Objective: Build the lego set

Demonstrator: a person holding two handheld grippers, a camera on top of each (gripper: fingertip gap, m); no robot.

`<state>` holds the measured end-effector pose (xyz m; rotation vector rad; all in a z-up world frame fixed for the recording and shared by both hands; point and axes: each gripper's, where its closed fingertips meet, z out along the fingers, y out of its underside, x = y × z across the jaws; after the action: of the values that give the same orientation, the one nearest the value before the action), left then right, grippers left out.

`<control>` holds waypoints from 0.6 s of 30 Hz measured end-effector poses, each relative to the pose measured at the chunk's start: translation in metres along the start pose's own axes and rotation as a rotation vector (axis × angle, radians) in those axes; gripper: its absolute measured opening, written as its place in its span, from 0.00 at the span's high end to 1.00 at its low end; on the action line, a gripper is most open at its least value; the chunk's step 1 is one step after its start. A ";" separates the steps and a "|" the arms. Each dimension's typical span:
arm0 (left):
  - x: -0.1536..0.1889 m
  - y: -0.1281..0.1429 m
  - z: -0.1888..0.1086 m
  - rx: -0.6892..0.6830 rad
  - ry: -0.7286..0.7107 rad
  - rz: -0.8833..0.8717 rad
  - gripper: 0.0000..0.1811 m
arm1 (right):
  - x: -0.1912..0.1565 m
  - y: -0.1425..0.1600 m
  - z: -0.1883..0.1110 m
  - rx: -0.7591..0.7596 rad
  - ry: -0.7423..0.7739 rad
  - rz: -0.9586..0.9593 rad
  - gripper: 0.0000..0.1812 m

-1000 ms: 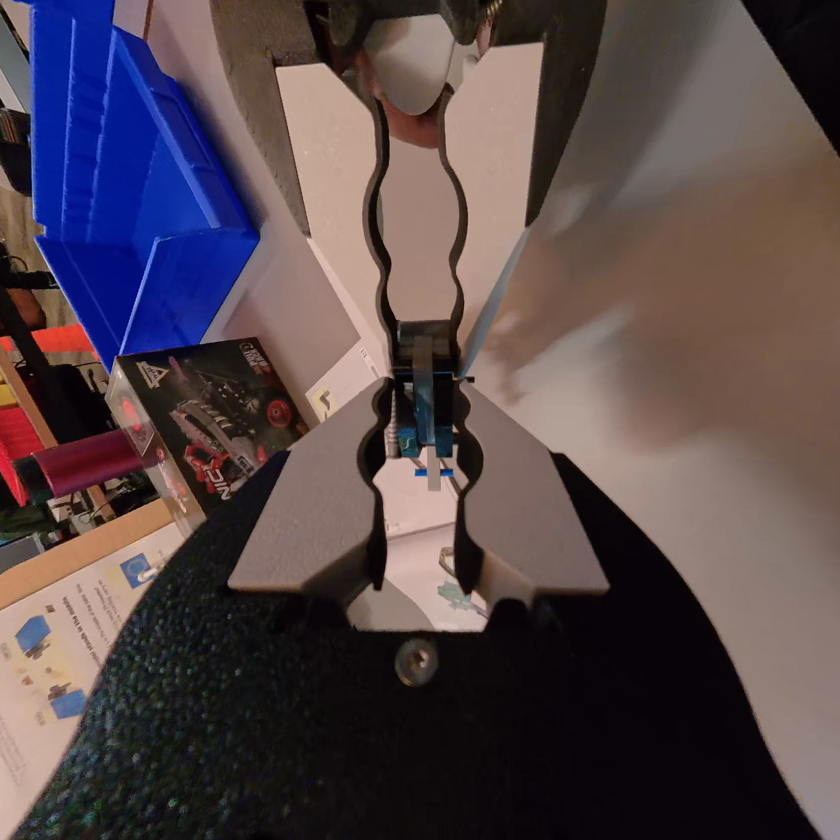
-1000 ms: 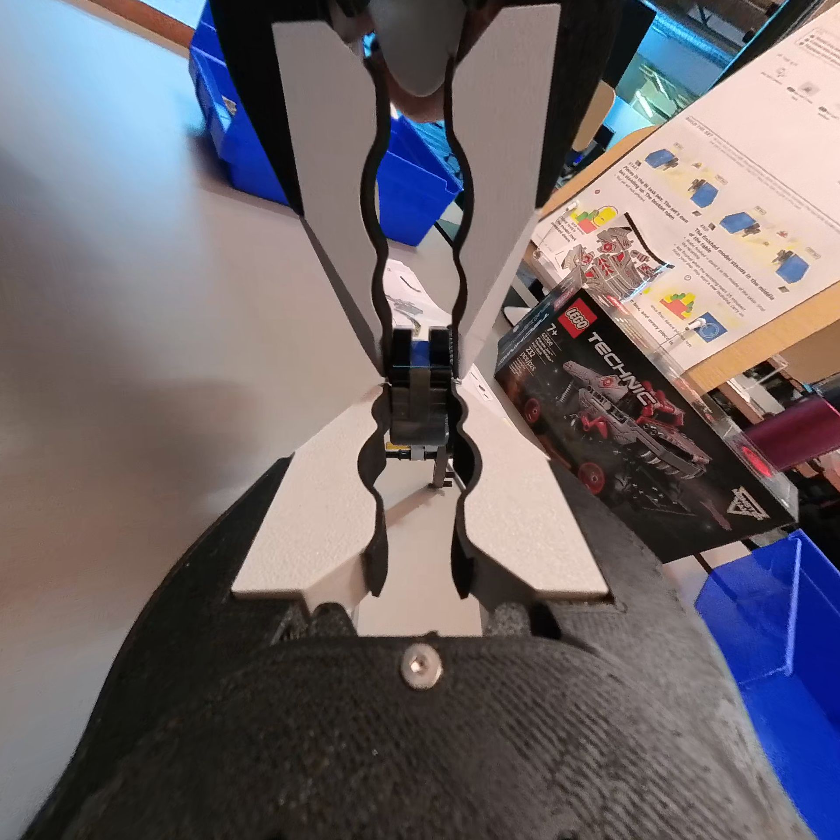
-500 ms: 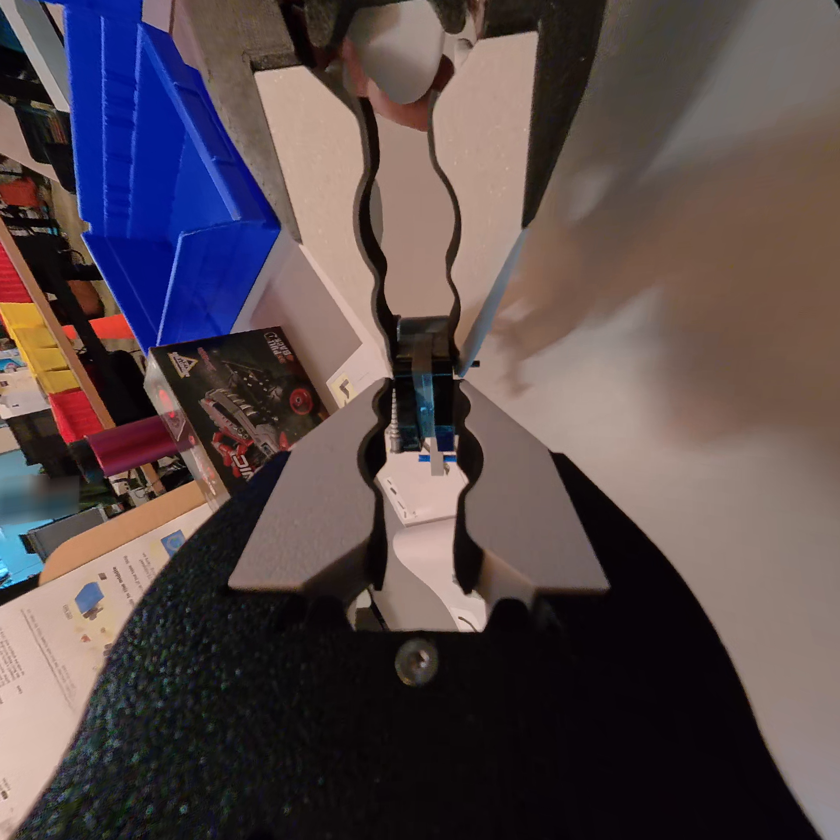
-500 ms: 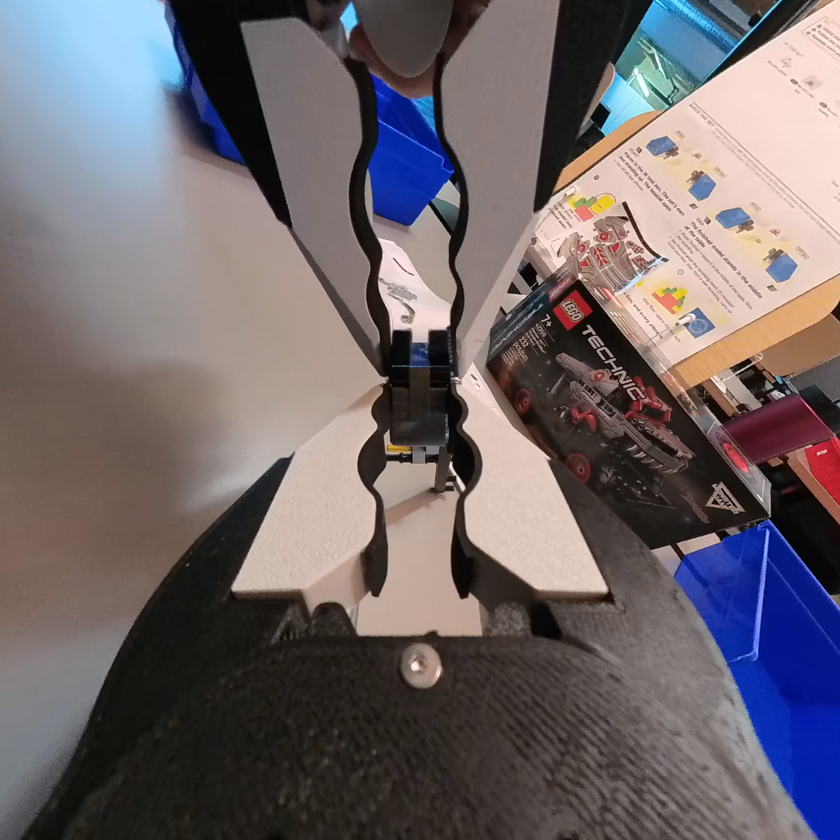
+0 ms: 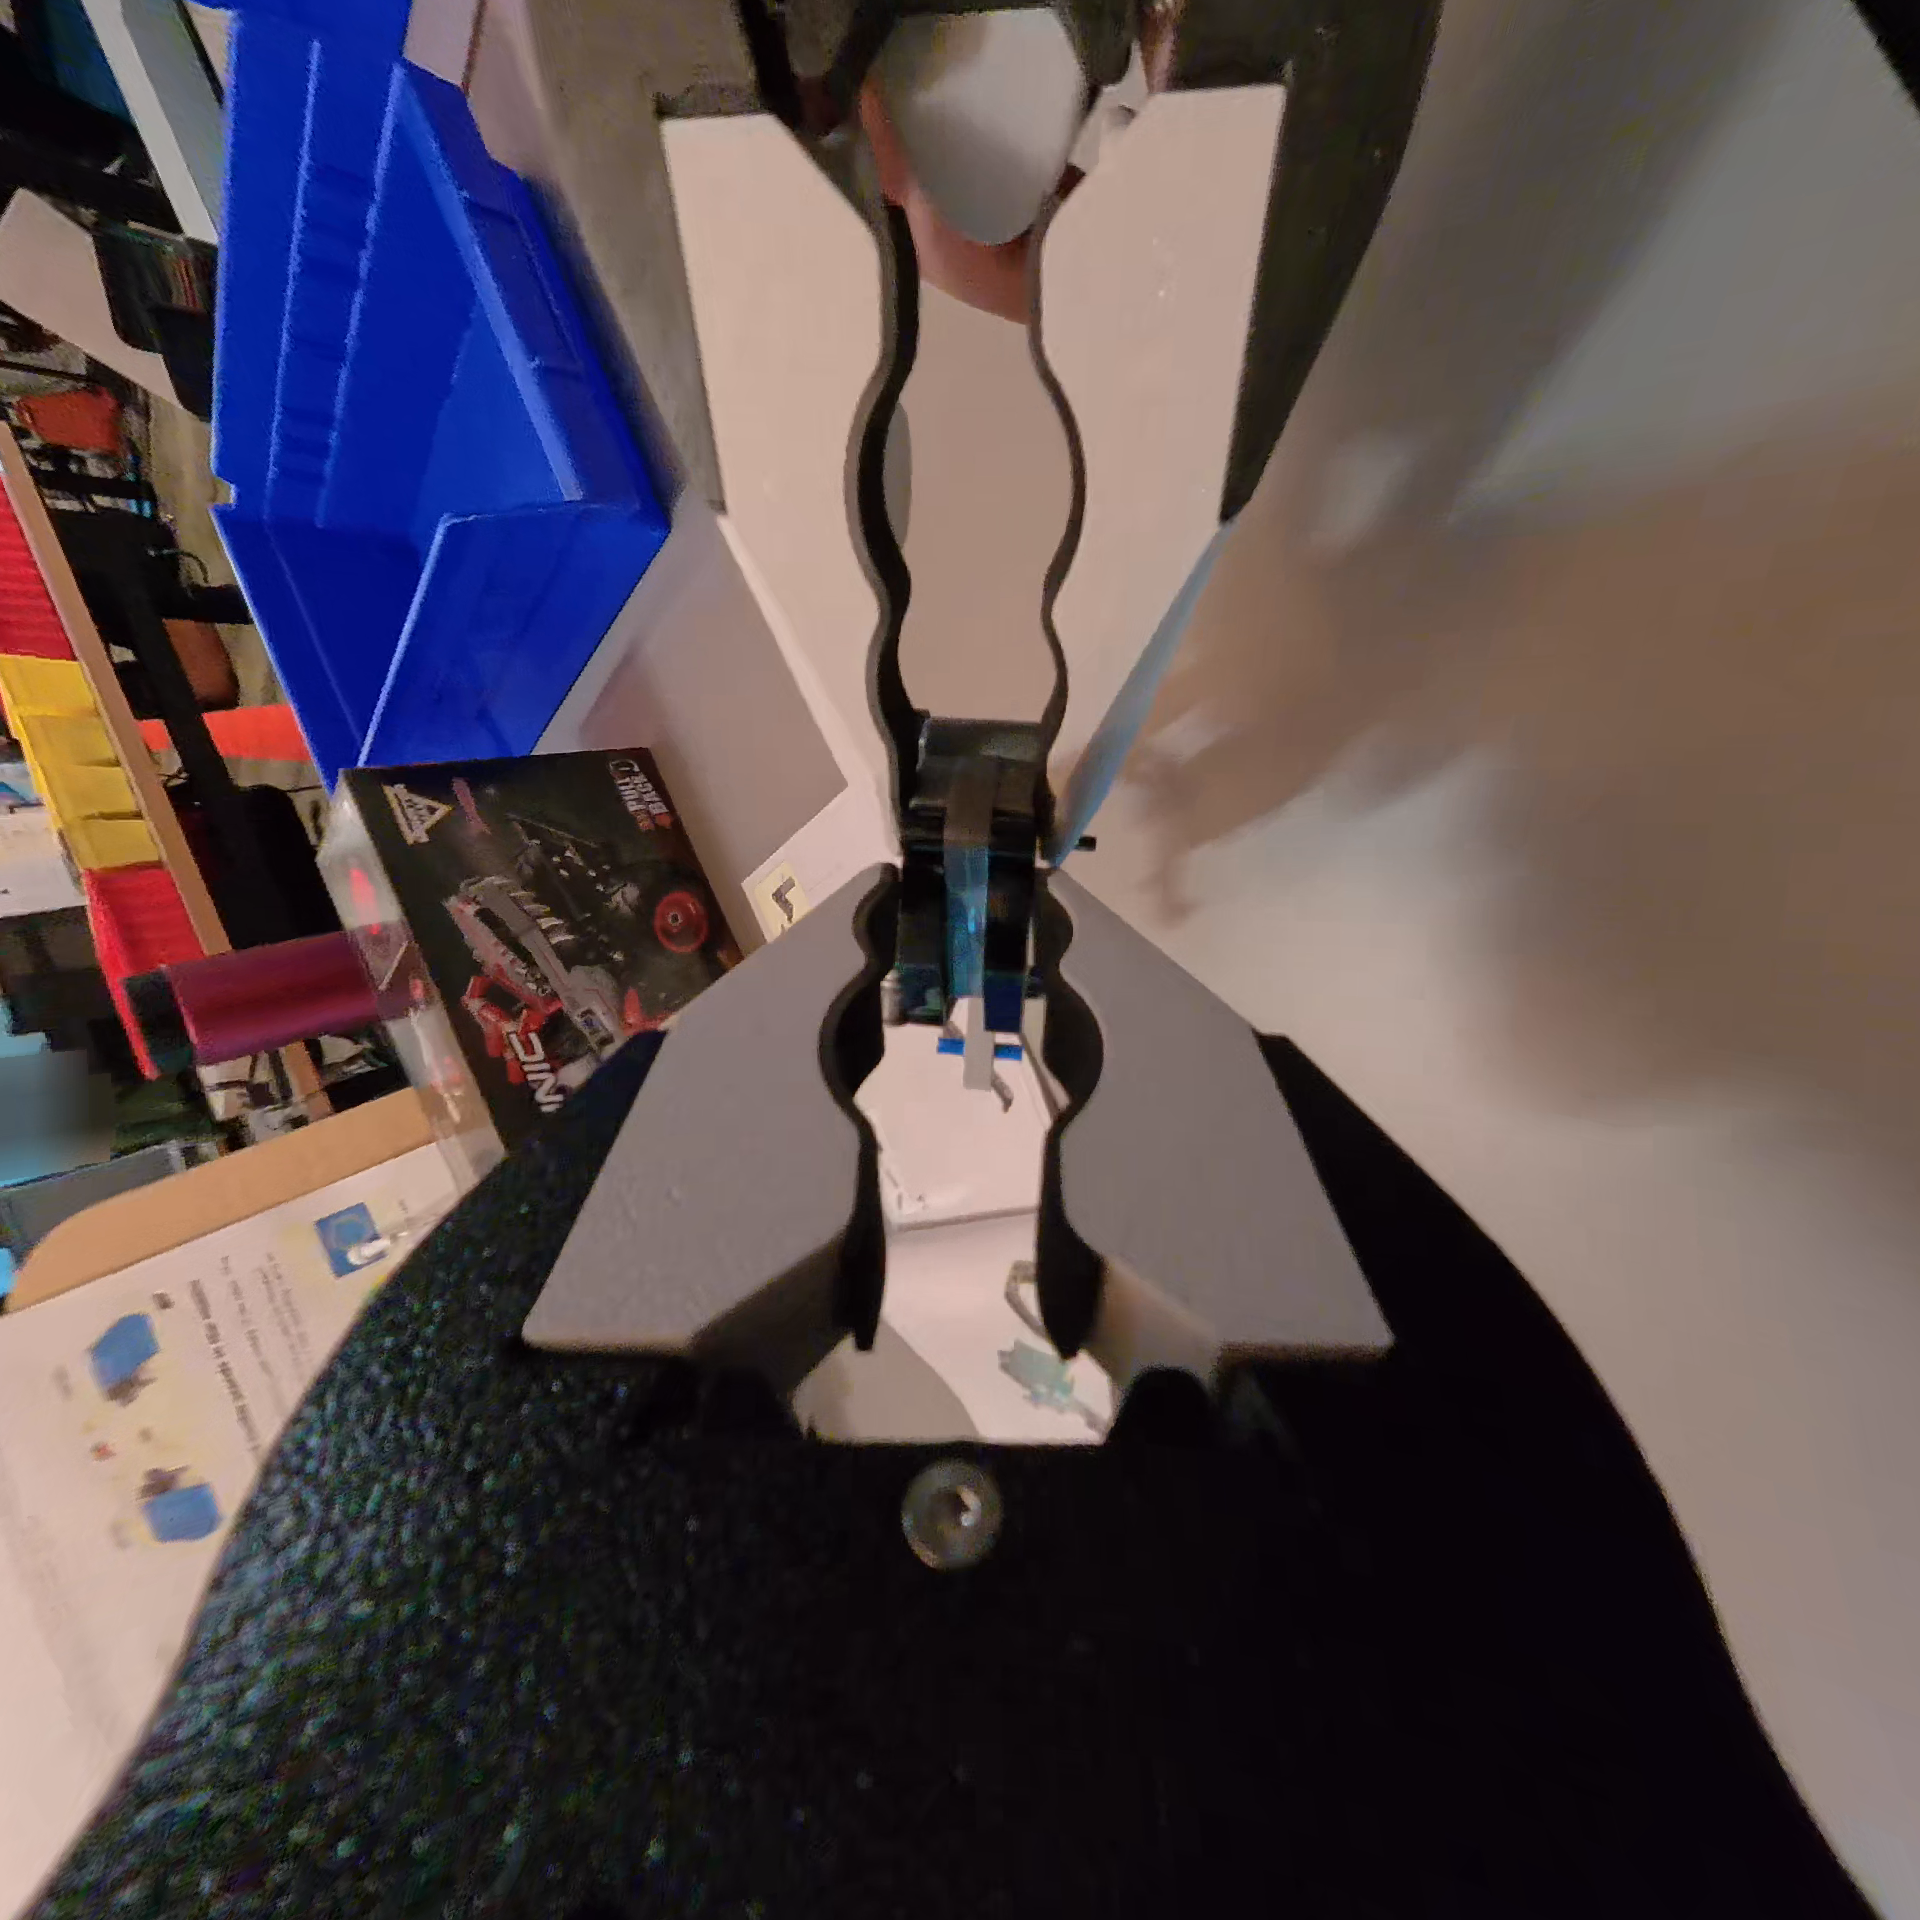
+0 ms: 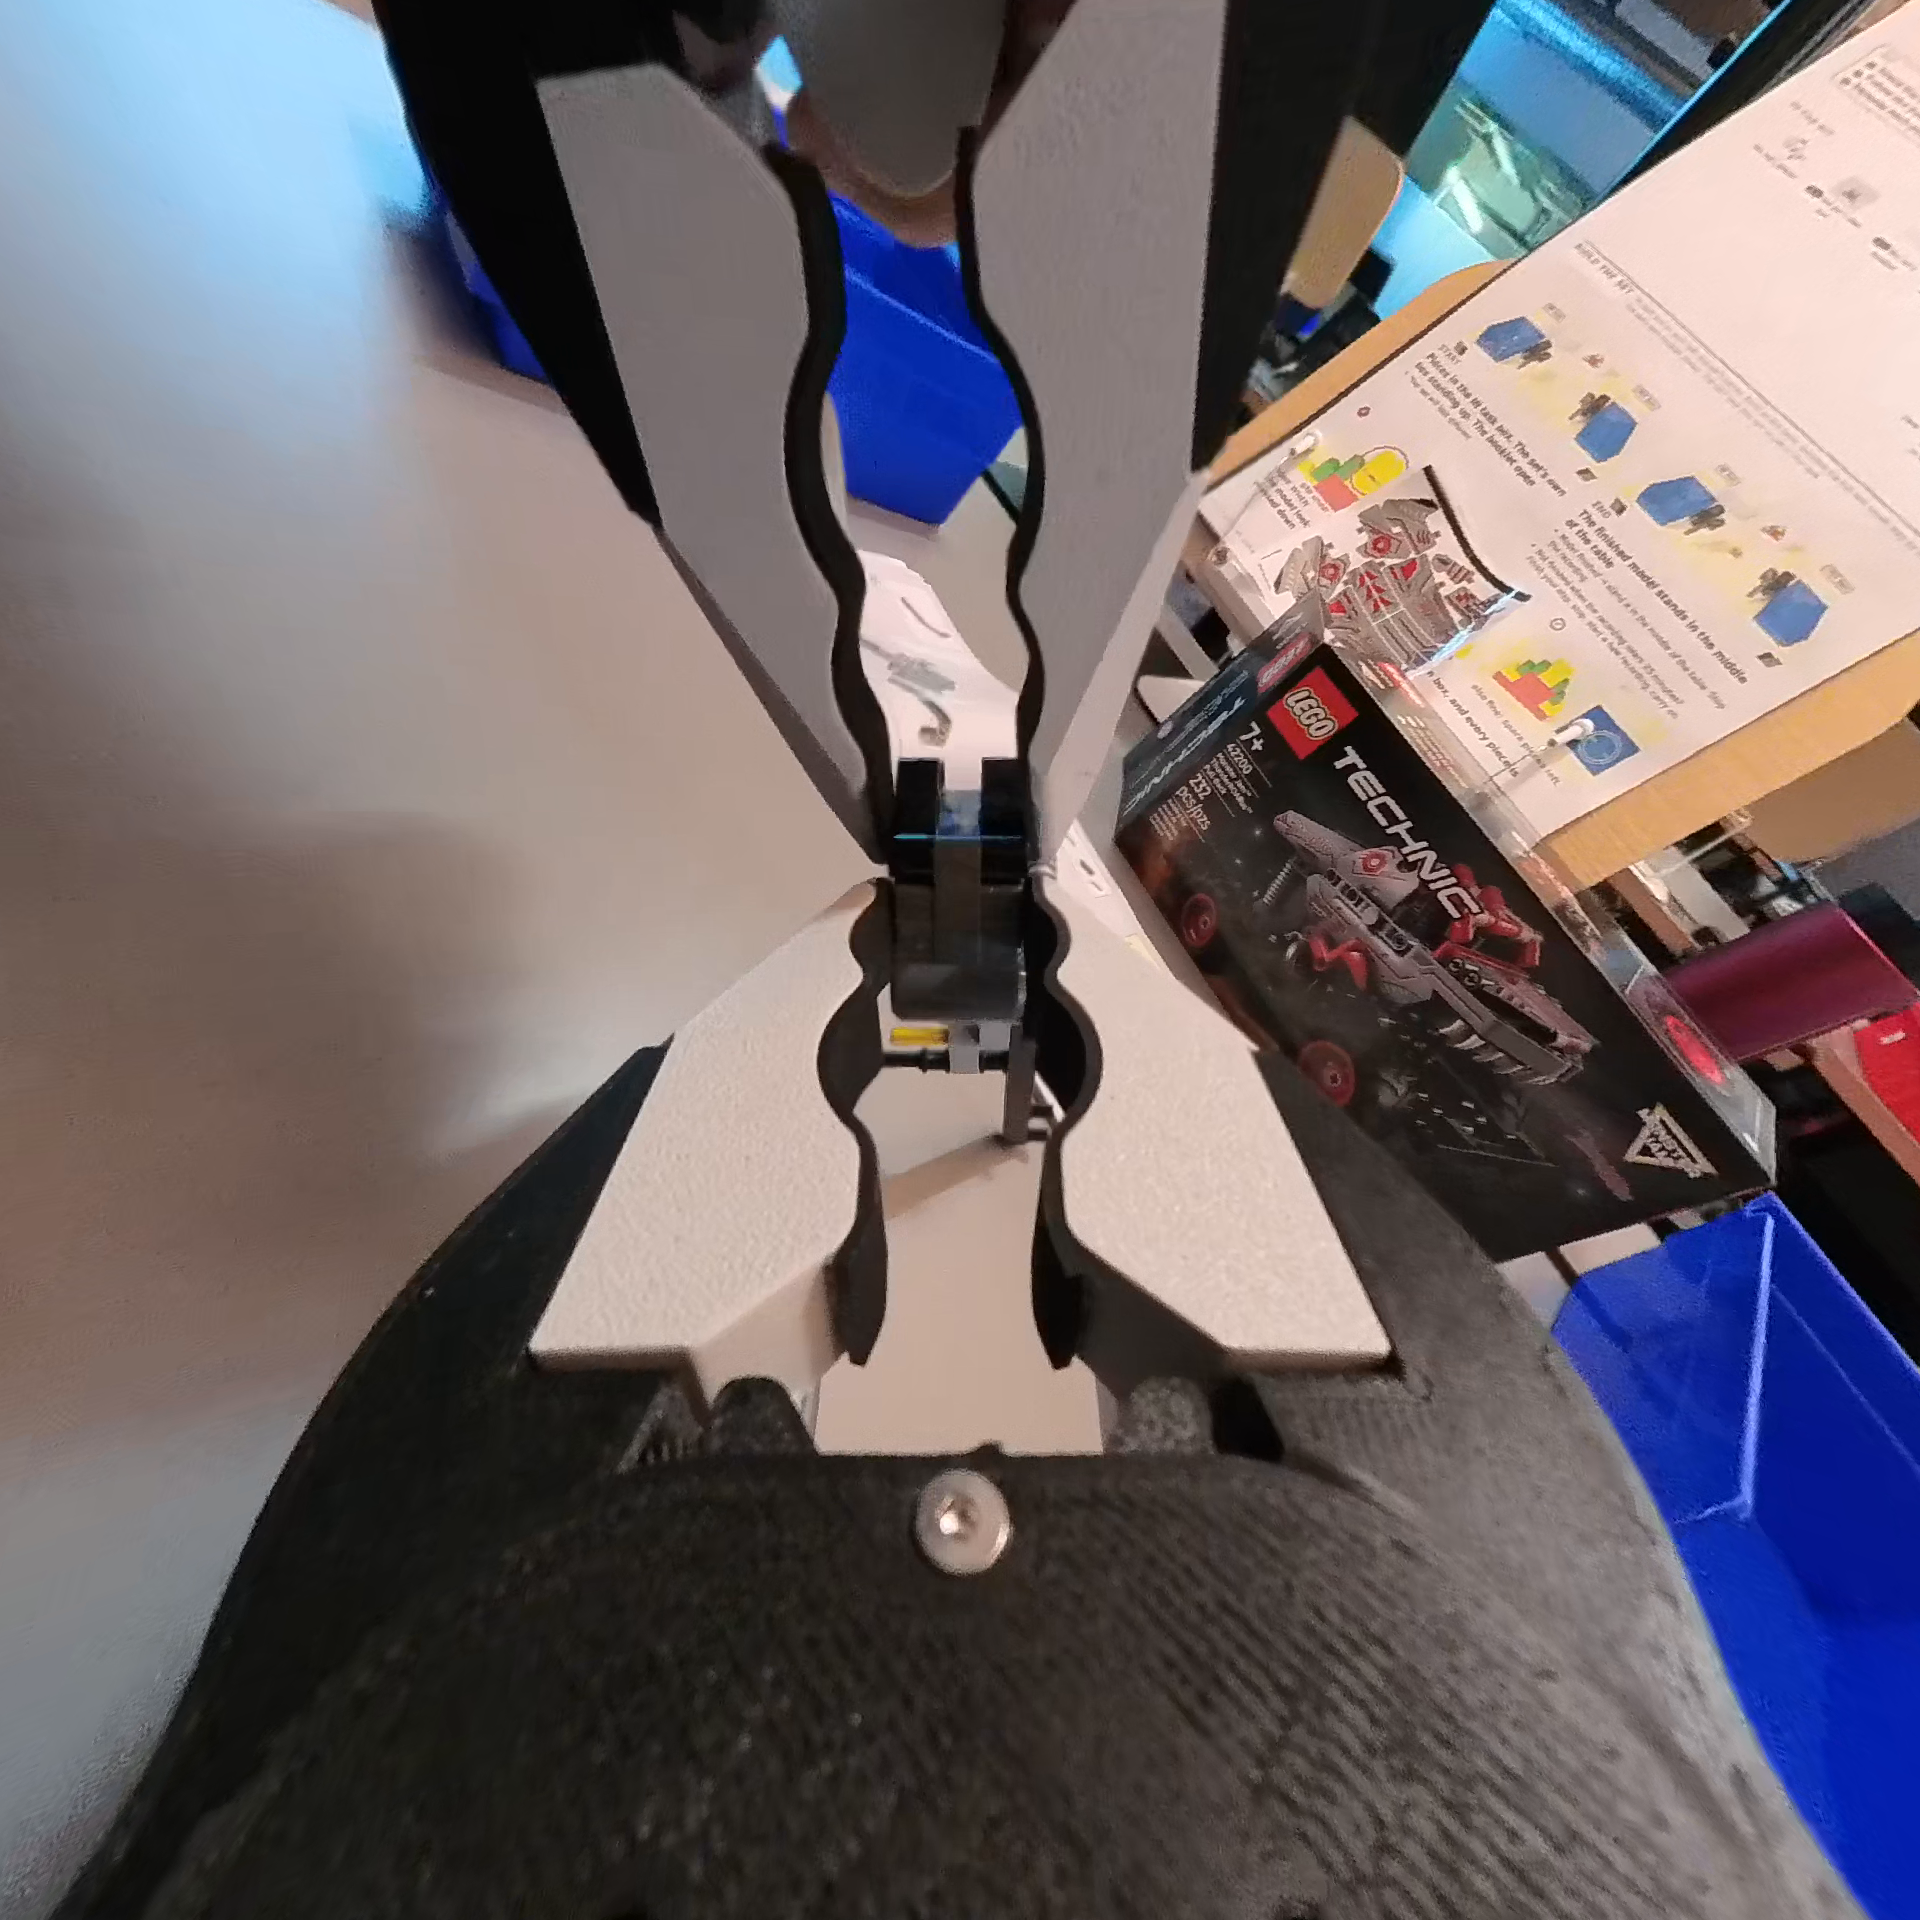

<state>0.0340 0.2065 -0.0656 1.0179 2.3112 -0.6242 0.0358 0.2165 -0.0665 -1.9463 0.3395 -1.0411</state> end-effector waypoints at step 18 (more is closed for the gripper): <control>0.003 -0.001 0.000 0.010 -0.001 0.084 0.88 | 0.001 0.001 -0.002 0.009 -0.015 0.011 0.87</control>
<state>0.0313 0.2078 -0.0672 1.1120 2.2536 -0.6028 0.0349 0.2148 -0.0663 -1.9412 0.3369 -1.0190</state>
